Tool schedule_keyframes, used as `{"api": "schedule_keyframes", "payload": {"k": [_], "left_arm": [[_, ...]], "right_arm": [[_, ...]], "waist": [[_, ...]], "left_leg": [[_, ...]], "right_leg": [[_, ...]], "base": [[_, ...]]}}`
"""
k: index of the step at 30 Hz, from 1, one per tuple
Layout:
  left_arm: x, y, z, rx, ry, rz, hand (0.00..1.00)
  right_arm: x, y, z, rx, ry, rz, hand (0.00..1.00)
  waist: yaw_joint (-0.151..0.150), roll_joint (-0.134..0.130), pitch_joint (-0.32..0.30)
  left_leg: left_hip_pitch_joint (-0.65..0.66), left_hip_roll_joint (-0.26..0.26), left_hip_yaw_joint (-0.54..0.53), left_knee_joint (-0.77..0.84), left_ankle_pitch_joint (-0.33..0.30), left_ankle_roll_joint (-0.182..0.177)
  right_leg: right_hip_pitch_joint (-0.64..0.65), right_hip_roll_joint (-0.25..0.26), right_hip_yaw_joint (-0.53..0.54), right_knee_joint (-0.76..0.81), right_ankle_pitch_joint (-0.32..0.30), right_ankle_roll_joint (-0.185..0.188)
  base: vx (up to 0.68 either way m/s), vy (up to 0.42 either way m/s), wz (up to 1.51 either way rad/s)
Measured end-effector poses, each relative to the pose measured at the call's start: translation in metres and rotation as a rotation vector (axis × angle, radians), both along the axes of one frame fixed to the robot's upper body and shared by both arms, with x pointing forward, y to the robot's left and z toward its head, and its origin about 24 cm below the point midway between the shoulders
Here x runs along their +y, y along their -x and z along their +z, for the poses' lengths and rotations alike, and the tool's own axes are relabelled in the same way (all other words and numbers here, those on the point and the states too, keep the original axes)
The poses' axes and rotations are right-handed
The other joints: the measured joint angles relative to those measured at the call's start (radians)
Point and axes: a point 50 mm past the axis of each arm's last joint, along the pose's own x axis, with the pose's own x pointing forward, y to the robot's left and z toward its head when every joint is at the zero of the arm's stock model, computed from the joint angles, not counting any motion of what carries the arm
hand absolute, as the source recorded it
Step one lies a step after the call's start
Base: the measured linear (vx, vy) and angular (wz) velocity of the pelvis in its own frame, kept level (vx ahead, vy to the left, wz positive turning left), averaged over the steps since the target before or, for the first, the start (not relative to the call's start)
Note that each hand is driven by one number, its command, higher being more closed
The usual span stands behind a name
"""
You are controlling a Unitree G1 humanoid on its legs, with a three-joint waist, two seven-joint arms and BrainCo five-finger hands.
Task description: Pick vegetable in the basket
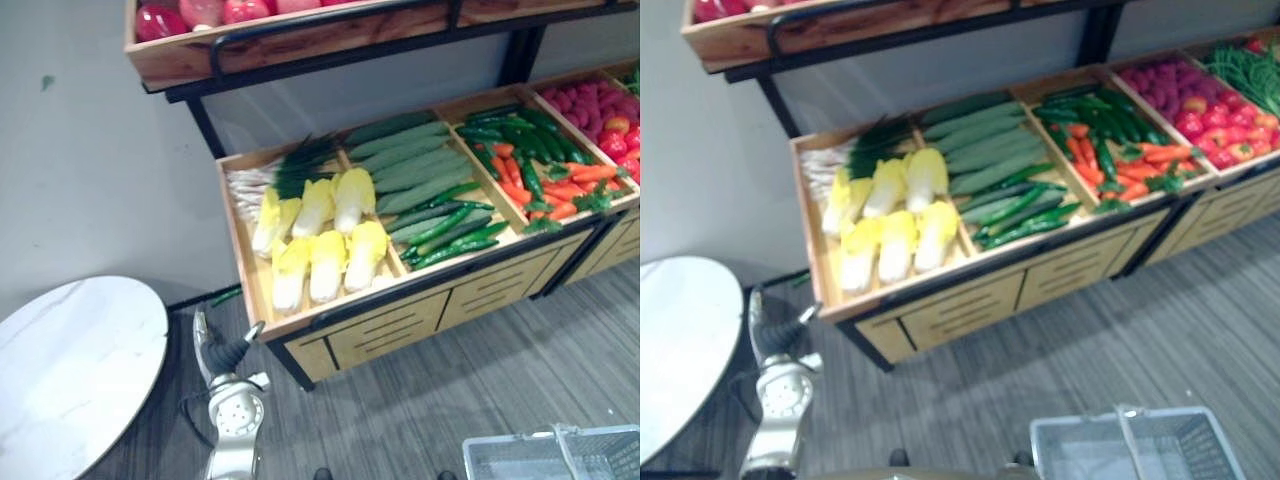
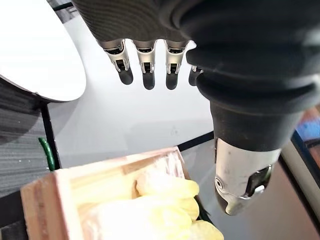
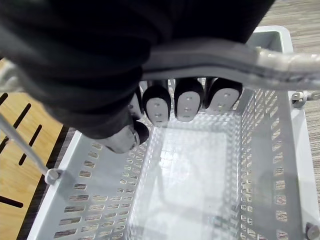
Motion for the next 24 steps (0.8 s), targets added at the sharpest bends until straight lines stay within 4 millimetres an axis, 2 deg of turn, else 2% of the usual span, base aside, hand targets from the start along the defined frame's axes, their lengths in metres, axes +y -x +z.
{"api": "schedule_keyframes", "payload": {"k": [2, 4, 6, 8, 11, 14, 15, 16, 22, 24], "left_arm": [[0.004, -0.009, 0.000, 0.005, -0.011, 0.008, 0.00], [0.009, -0.014, 0.000, 0.012, -0.025, 0.032, 0.00], [0.016, -0.021, 0.003, 0.003, -0.020, 0.074, 0.00], [0.021, -0.027, 0.003, 0.012, -0.031, 0.098, 0.00], [0.030, -0.031, 0.000, 0.036, -0.018, 0.148, 0.00], [0.038, -0.031, -0.002, 0.061, -0.025, 0.200, 0.00], [0.041, -0.031, -0.002, 0.064, -0.029, 0.218, 0.00], [0.044, -0.032, -0.001, 0.064, -0.036, 0.223, 0.00], [0.046, -0.041, -0.004, 0.083, 0.030, 0.270, 0.00], [0.045, -0.052, 0.004, 0.052, 0.053, 0.277, 0.00]], "right_arm": [[0.000, -0.005, 0.001, 0.008, 0.012, 0.046, 1.00], [0.000, -0.013, 0.003, -0.002, 0.020, 0.089, 1.00], [0.003, -0.023, 0.003, -0.013, 0.022, 0.134, 1.00], [0.004, -0.031, 0.004, -0.022, 0.030, 0.165, 1.00], [0.003, -0.043, 0.008, -0.047, 0.049, 0.219, 1.00], [0.007, -0.052, 0.008, -0.055, 0.048, 0.259, 1.00], [0.008, -0.056, 0.009, -0.063, 0.048, 0.268, 1.00], [0.010, -0.060, 0.009, -0.069, 0.048, 0.281, 1.00], [0.015, -0.075, 0.011, -0.099, 0.062, 0.318, 1.00], [0.017, -0.086, 0.013, -0.127, 0.071, 0.339, 1.00]], "waist": [[-0.017, -0.003, 0.002], [-0.018, -0.010, 0.007], [-0.037, -0.014, 0.017], [-0.042, -0.017, 0.033], [-0.043, -0.011, 0.054], [-0.045, -0.019, 0.072], [-0.045, -0.033, 0.085], [-0.045, -0.031, 0.090], [-0.045, -0.043, 0.123], [-0.048, -0.044, 0.151]], "left_leg": [[0.008, -0.002, 0.011, 0.000, 0.000, 0.000], [0.023, -0.004, 0.037, 0.001, 0.000, 0.000], [0.028, -0.004, 0.052, 0.004, 0.000, 0.000], [0.027, -0.003, 0.059, 0.004, -0.001, -0.001], [0.022, 0.004, 0.084, 0.005, -0.020, -0.004], [0.012, 0.003, 0.102, 0.016, -0.026, -0.005], [0.004, 0.002, 0.106, 0.015, -0.026, -0.005], [-0.007, 0.002, 0.107, 0.016, -0.026, -0.005], [-0.016, 0.000, 0.133, 0.013, -0.026, -0.005], [-0.022, -0.001, 0.139, 0.014, -0.026, -0.005]], "right_leg": [[0.000, -0.002, 0.012, 0.000, 0.000, 0.000], [0.001, -0.004, 0.031, 0.000, 0.000, 0.000], [-0.003, -0.004, 0.048, 0.001, 0.000, 0.000], [-0.018, -0.003, 0.058, 0.005, 0.000, 0.000], [-0.040, 0.003, 0.079, 0.005, 0.006, -0.002], [-0.058, 0.002, 0.095, 0.004, 0.014, 0.001], [-0.071, 0.002, 0.103, 0.005, 0.017, 0.002], [-0.083, 0.001, 0.104, 0.005, 0.020, 0.002], [-0.112, -0.001, 0.124, 0.019, 0.021, 0.004], [-0.125, -0.002, 0.133, 0.028, 0.021, 0.004]], "base": [[0.11, 0.004, -0.22], [0.06, 0.003, -0.35], [0.00, -0.004, -0.18], [-0.06, -0.001, -0.16], [-0.07, 0.004, -0.24], [-0.05, 0.012, -0.18], [-0.03, 0.003, -0.14], [-0.02, 0.002, -0.11], [0.04, 0.005, -0.10], [0.05, 0.002, -0.14]]}}
